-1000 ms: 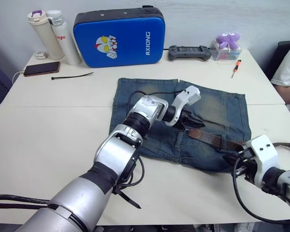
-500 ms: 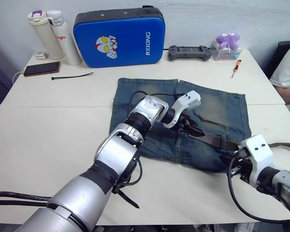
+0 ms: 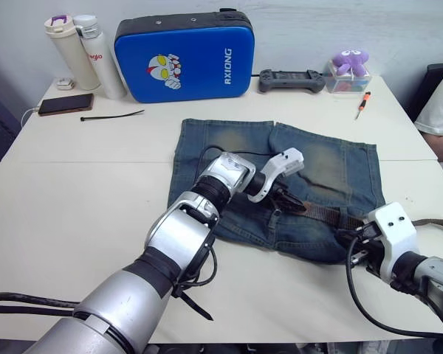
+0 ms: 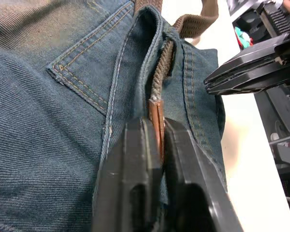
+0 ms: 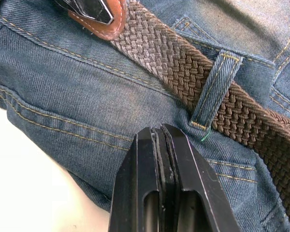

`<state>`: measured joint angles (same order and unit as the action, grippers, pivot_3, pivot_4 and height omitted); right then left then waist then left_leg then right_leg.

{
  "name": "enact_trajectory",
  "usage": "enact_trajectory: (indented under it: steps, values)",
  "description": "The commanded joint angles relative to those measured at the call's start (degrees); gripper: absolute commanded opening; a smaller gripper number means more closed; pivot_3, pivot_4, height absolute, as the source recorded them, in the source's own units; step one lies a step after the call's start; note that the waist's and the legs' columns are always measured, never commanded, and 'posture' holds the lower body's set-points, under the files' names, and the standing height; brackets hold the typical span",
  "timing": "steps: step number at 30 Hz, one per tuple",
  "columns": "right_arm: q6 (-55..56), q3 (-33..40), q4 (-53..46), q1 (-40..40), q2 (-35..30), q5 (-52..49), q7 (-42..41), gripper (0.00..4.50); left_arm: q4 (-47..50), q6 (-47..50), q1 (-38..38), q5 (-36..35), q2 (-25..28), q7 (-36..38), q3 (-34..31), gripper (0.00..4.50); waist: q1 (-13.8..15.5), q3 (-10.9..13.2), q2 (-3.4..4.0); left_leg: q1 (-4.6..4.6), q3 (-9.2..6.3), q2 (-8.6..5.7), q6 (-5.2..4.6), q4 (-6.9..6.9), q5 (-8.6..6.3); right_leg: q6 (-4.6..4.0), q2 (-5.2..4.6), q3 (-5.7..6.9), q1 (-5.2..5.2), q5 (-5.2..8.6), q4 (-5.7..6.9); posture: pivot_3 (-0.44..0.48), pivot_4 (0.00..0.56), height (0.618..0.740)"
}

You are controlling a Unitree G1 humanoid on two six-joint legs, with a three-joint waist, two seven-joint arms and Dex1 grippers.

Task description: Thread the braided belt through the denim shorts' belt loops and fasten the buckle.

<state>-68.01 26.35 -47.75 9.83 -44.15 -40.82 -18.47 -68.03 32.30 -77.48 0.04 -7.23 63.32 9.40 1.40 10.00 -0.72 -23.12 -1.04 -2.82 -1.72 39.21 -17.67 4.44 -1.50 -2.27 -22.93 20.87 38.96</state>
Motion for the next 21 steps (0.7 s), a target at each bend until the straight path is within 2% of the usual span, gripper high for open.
enact_trajectory:
  steps: [1, 6, 10, 16, 21]
  values:
    - [-0.52, -1.71, -1.27, -0.42, 0.06, 2.21, 2.31, 0.00, 2.56, 1.43, -2.80, -2.16, 0.15, 0.32, -2.22, 0.05, 0.00, 0.00, 0.00, 0.00, 0.00, 0.00, 0.00, 0.00, 0.00, 0.00, 0.00, 0.00, 0.00, 0.00, 0.00, 0.000, 0.150, 0.740]
    - [-1.75, -5.52, 1.84, -1.32, 1.19, 6.11, 6.14, 0.00, 4.71, 4.54, -3.23, -2.84, 0.97, 2.74, -2.39, 0.05, -0.02, 0.00, 0.01, -0.03, 0.01, 0.00, 0.00, 0.00, 0.00, 0.00, 0.00, -0.02, -0.06, 0.00, 0.03, 0.000, 0.150, 0.740]
    - [-2.31, -8.43, 4.59, -3.13, 4.15, 9.18, 9.44, 0.00, 8.93, 8.13, -1.15, -2.07, 3.00, 7.15, 0.31, 0.05, -0.08, -0.01, 0.02, -0.05, 0.06, 0.00, 0.03, 0.00, 0.01, 0.00, 0.00, -0.10, -0.18, 0.00, 0.13, 0.000, 0.150, 0.740]
    - [-3.34, -9.06, 7.04, -4.66, 6.94, 11.82, 11.38, 0.00, 12.16, 9.33, 0.39, -1.87, 7.10, 6.04, 0.95, 0.05, -0.28, -0.02, 0.03, -0.07, 0.13, 0.00, 0.09, 0.00, 0.06, 0.00, 0.02, -0.21, -0.32, 0.00, 0.30, 0.000, 0.150, 0.740]
    - [-2.01, -9.34, 9.63, -5.09, 6.59, 13.44, 10.60, 0.00, 17.23, 12.78, 3.41, -2.01, 10.09, 7.94, 3.19, 0.05, -0.28, -0.03, 0.03, -0.06, 0.15, -0.02, 0.09, 0.01, 0.07, 0.00, 0.01, -0.25, -0.37, 0.00, 0.42, 0.000, 0.150, 0.740]
